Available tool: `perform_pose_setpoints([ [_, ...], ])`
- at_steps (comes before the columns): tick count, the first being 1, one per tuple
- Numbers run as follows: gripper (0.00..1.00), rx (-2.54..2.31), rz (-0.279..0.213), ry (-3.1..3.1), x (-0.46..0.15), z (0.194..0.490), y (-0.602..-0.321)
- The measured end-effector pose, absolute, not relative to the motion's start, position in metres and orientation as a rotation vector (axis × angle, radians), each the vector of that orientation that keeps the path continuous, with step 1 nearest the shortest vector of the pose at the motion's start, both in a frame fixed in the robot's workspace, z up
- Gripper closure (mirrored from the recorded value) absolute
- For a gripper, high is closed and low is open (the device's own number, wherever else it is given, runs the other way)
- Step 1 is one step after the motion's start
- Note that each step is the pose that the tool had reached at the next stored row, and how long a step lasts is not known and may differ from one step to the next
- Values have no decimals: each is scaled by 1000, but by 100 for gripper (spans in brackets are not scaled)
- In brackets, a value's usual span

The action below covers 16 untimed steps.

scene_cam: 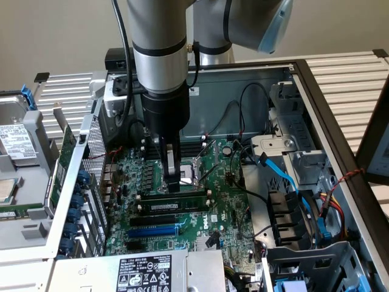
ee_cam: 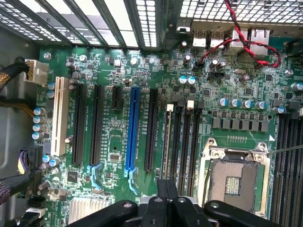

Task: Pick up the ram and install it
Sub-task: 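Press down the ram until it locks into place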

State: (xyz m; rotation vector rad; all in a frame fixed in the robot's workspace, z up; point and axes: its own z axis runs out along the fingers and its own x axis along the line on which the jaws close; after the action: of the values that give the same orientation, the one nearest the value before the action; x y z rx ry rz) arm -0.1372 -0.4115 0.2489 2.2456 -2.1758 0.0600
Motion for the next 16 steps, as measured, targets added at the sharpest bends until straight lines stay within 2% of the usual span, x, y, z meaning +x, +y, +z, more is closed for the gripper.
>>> perform_pose_setpoints([
  [16, 89, 2149, 59, -2269, -137, 249, -411],
])
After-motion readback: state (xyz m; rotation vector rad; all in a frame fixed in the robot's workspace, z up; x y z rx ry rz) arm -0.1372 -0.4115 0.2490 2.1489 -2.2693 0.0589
